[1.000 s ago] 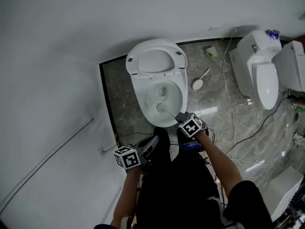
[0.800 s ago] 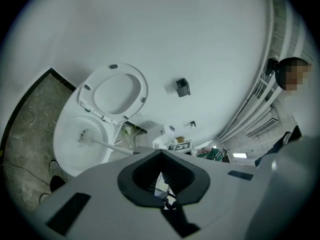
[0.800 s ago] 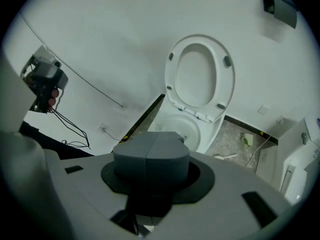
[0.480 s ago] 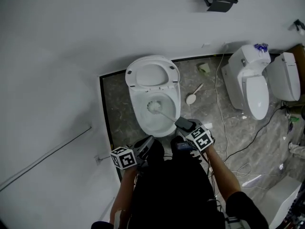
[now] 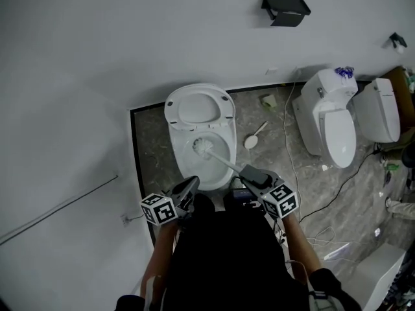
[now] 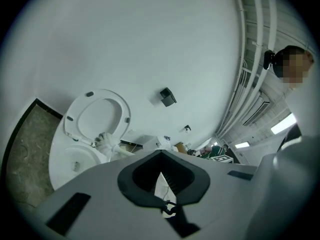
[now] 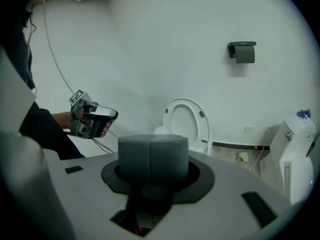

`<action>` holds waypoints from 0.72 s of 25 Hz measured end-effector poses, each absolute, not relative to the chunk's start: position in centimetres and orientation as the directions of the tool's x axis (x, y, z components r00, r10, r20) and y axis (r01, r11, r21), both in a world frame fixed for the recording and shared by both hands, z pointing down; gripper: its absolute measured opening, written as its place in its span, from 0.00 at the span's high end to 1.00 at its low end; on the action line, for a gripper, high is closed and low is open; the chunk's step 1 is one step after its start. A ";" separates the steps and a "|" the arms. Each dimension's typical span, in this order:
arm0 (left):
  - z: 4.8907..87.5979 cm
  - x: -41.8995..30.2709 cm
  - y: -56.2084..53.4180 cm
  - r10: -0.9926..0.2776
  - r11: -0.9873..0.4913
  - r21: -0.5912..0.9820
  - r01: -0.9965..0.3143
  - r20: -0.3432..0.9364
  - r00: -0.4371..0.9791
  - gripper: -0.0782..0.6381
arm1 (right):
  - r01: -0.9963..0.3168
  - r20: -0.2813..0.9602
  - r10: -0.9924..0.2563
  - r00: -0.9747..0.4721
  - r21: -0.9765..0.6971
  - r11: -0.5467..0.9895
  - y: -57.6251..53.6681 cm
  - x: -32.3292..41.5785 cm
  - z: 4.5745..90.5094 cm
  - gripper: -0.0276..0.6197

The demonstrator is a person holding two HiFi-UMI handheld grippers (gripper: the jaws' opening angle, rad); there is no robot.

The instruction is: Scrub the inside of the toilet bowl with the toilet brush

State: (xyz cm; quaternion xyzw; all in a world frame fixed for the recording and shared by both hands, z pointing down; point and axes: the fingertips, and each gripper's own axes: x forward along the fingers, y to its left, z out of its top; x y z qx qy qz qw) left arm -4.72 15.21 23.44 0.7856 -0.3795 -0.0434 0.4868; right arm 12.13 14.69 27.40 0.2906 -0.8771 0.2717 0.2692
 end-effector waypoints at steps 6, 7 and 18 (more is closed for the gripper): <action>22.3 -4.4 15.0 -0.655 -0.268 0.776 -0.570 0.287 0.699 0.88 | -0.681 0.596 -0.406 -0.693 -0.354 0.641 14.6 13.9 26.2 0.71; 22.2 -4.3 15.1 -0.656 -0.267 0.775 -0.573 0.289 0.697 0.88 | -0.681 0.592 -0.408 -0.695 -0.360 0.638 14.6 13.9 25.9 0.71; 22.4 -3.8 16.1 -0.660 -0.274 0.770 -0.576 0.285 0.695 0.88 | -0.672 0.561 -0.413 -0.718 -0.401 0.622 14.9 14.3 25.4 0.71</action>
